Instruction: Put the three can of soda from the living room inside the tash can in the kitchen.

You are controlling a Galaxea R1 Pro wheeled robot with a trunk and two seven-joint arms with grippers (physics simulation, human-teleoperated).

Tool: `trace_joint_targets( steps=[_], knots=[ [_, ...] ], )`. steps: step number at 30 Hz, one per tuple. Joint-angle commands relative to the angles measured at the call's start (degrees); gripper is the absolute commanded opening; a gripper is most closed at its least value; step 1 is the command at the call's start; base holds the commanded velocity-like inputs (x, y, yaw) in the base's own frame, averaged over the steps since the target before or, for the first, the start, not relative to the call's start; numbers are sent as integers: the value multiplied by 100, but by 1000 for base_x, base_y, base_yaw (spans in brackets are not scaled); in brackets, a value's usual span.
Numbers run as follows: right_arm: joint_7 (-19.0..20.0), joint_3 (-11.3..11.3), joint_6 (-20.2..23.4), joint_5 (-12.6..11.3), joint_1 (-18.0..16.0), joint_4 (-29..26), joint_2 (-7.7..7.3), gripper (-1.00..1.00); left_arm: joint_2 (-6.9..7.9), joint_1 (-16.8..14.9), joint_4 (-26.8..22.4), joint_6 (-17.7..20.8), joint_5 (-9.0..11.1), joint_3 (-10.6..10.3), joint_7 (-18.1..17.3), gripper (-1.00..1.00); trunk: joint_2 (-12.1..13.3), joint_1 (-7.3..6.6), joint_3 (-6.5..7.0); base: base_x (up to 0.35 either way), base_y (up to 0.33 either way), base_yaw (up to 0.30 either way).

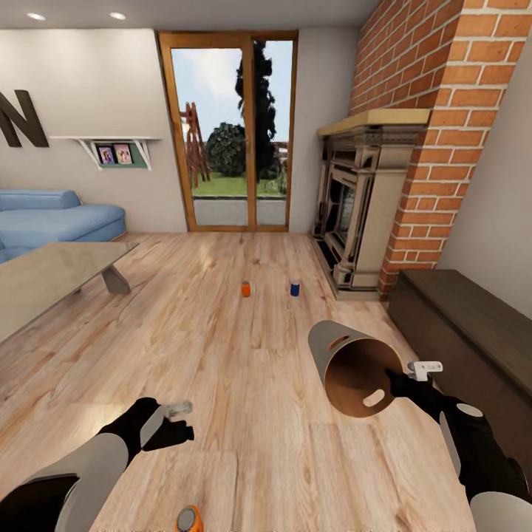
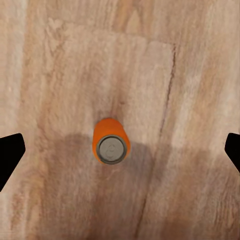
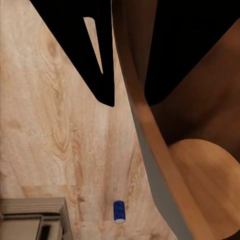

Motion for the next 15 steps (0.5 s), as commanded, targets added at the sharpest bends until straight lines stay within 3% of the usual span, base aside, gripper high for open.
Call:
trace_joint_targets(
  steps=[1, 4, 11, 15],
  knots=[
    [19, -3, 7, -75, -3, -9, 1, -100, -23, 0, -10, 1, -1, -3, -3, 100, -42, 22, -17, 0, 0, 0],
    [19, -2, 8, -77, -3, -9, 1, -100, -80, -1, -29, -5, -3, -11, -7, 100, -162, 88, -71, 0, 0, 0],
    [19, -1, 12, -81, -3, -10, 1, -100, -403, -10, -56, -19, -48, -47, 14, 100, -443, 242, -197, 0, 0, 0],
    [19, -1, 13, -81, -3, -9, 1, -100, -488, -28, -55, -17, -52, -51, 25, 100, -604, 330, -269, 0, 0, 0]
  ],
)
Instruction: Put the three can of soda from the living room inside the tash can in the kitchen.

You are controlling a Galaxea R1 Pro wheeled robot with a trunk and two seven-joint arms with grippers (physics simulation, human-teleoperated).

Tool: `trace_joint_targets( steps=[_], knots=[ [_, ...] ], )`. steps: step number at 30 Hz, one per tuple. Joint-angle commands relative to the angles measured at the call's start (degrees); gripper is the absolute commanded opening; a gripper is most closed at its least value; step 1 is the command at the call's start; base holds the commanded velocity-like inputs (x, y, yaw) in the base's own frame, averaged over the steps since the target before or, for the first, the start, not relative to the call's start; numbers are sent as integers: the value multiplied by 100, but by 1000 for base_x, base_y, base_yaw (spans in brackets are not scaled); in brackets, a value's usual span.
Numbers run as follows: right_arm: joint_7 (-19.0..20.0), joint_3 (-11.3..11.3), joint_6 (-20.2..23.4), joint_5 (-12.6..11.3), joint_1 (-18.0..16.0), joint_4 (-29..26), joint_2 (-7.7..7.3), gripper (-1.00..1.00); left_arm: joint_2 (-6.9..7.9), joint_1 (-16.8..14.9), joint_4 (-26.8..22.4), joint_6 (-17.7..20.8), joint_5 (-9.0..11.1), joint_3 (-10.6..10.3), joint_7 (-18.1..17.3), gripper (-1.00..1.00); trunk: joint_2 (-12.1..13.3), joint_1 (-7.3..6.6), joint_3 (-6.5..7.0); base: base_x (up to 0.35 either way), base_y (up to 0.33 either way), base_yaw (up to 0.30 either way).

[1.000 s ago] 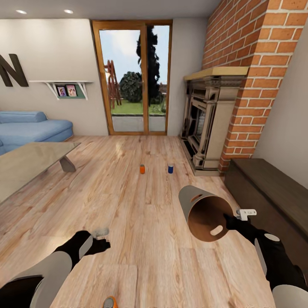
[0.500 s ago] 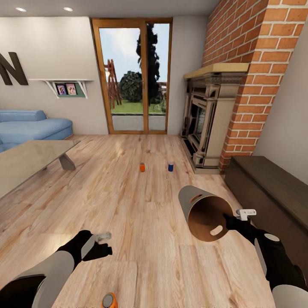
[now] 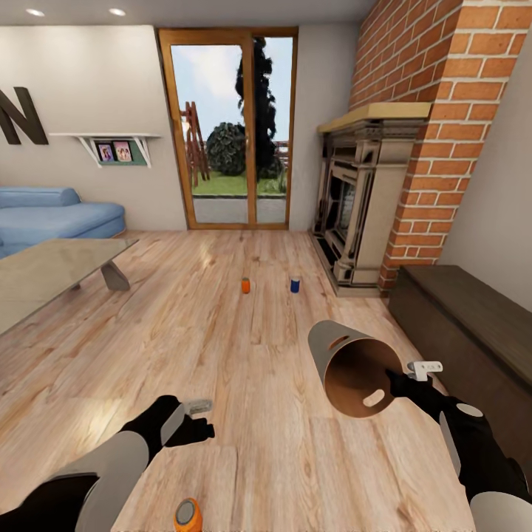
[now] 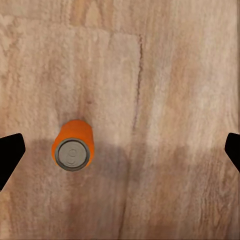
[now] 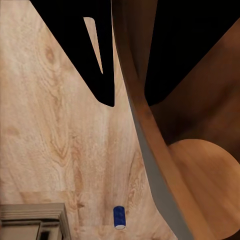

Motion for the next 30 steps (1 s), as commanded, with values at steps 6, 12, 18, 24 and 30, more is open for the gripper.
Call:
trace_joint_targets(
  steps=[6, 12, 18, 24, 30],
  knots=[
    [19, -4, 9, -76, -3, -10, 1, -100, -55, -63, 0, 16, -4, -2, 59, 100, -243, 132, -107, 0, 0, 0],
    [19, -4, 9, -69, -3, -9, 1, -100, -57, -172, 0, -11, -2, -2, 221, 100, -483, 264, -215, 0, 0, 0],
    [-93, 2, 9, -77, -3, -5, 8, -100, -25, -199, 1, -69, 3, -10, 278, 100, -724, 395, -323, 0, 0, 0],
    [-170, 22, 9, -78, -3, -3, 15, -100, -8, -202, 1, -76, 2, 18, 287, 100, -965, 527, -430, 0, 0, 0],
    [-187, 118, 9, -83, -3, -1, 18, -100, -1, -202, 1, -79, 24, 37, 295, 100, -1128, 620, -546, 0, 0, 0]
  ],
)
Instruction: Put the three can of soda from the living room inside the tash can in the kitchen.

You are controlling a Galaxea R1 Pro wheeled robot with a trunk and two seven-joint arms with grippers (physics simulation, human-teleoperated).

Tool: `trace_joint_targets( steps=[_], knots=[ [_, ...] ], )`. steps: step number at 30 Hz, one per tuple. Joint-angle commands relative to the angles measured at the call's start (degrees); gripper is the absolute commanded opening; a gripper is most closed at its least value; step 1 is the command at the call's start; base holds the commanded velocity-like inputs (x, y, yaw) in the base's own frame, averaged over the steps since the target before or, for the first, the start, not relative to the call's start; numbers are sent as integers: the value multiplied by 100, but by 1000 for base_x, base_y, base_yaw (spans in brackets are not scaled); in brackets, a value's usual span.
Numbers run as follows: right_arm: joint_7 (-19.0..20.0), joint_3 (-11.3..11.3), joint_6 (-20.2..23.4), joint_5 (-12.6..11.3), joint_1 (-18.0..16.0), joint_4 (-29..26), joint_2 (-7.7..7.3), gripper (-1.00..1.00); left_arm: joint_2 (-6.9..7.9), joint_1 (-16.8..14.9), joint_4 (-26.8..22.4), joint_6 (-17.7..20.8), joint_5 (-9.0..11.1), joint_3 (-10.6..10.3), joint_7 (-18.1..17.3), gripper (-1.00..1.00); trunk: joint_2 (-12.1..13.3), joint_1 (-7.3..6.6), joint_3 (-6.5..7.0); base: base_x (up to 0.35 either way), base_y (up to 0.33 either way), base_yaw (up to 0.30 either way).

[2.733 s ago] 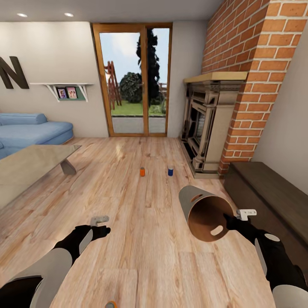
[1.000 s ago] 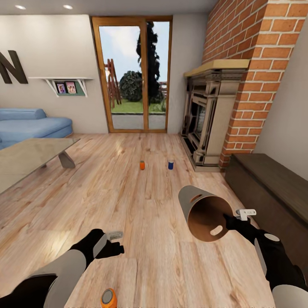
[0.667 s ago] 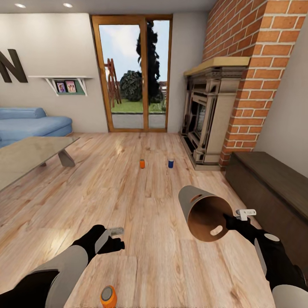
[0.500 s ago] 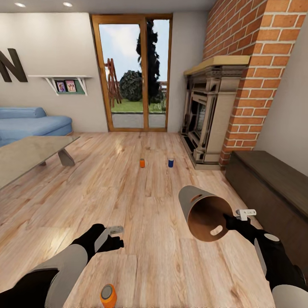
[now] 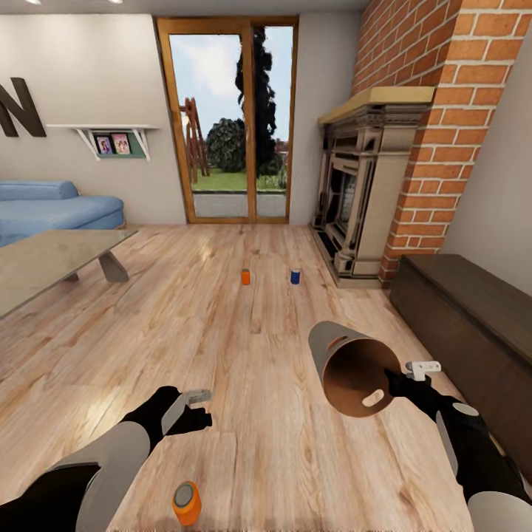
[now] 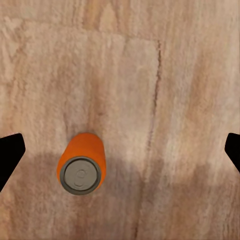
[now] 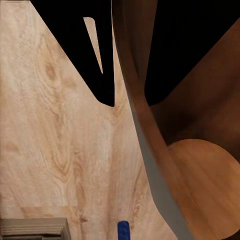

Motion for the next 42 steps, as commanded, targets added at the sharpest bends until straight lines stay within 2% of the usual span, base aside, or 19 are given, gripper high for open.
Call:
trace_joint_targets(
  steps=[1, 8, 12, 17, 21, 42],
  knots=[
    [17, 6, 7, -76, -4, -10, -2, -100, 1, 0, 0, -3, 6, 2, 1, 100, -2, 1, -22, 0, 0, 0],
    [15, 27, 7, -77, -4, -10, 1, -100, 10, 0, -2, -6, 20, 10, 10, 100, -12, 20, -177, 0, 0, 0],
    [15, 31, 7, -78, -4, -10, 1, -100, 13, 0, -11, -14, 28, 12, 141, 100, -17, 30, -266, 0, 0, 0],
    [14, 32, 7, -78, -4, -10, 1, -100, 29, 17, 0, -422, 30, 22, 325, 100, -24, 43, -376, 0, 0, 0],
    [14, 33, 7, -78, -4, -10, 1, -100, 49, 23, 11, -562, 32, 18, 356, 100, -29, 53, -465, 0, 0, 0],
    [14, 38, 7, -75, -4, -13, -8, -100, 51, 34, 51, -620, 9, 2, 372, 100, -57, 107, -930, 0, 0, 0]
  ],
)
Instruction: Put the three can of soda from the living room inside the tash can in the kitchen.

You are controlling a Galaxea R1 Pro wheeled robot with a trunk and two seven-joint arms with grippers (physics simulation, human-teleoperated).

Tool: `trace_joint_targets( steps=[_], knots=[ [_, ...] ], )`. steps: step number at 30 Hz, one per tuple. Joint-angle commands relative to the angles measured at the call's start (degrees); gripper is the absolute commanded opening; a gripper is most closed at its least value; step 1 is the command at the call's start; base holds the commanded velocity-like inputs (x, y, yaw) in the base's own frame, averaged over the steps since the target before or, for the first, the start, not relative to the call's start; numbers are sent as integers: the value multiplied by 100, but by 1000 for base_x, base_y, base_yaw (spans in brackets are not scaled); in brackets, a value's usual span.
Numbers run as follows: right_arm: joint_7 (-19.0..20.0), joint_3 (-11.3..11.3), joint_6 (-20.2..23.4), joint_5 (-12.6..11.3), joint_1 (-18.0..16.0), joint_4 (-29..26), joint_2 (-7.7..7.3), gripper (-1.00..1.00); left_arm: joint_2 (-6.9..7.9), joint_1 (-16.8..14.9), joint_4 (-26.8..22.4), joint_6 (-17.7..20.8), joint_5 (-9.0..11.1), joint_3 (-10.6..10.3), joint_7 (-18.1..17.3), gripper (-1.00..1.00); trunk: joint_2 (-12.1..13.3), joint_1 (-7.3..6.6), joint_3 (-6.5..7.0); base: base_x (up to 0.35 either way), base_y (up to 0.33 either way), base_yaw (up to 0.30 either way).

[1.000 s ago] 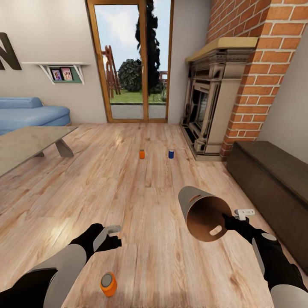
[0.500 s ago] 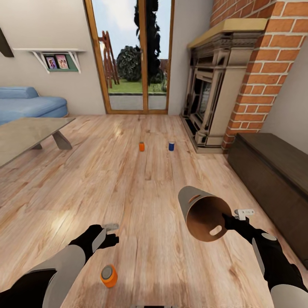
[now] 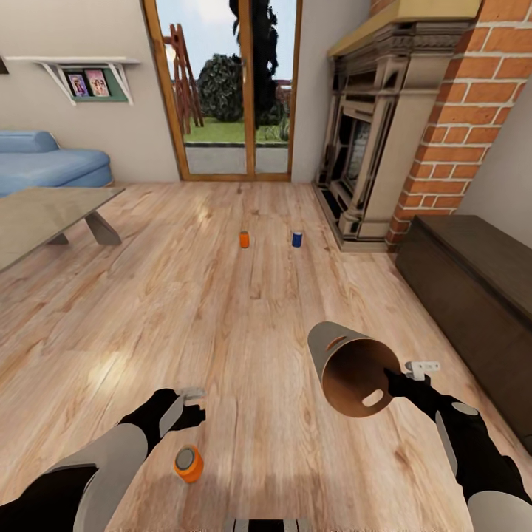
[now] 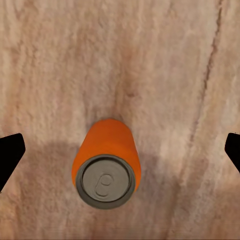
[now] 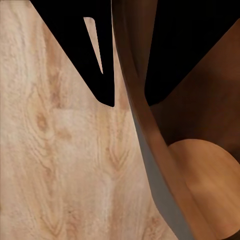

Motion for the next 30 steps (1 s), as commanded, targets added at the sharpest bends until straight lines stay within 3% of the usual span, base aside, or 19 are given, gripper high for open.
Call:
trace_joint_targets(
  steps=[1, 5, 11, 30],
  knots=[
    [21, -2, 9, -77, -5, -12, -1, -100, 0, 0, 2, 1, -2, -1, 0, 100, -2, 2, -22, 0, 0, 0],
    [21, -5, 45, -89, -36, -20, -2, -100, -1, 0, 8, 4, -2, -4, 0, 100, -8, 12, -111, 0, 0, 0],
    [-128, -3, 583, -78, -229, -23, -12, -100, -1, 1, 10, -2, -2, -6, -3, 100, -16, 27, -244, 0, 0, 0],
    [-268, -6, 718, -62, -380, -35, -1, -100, -1, 1, 7, -13, -2, -14, -17, 100, -40, 74, -642, 0, 0, 0]
  ],
)
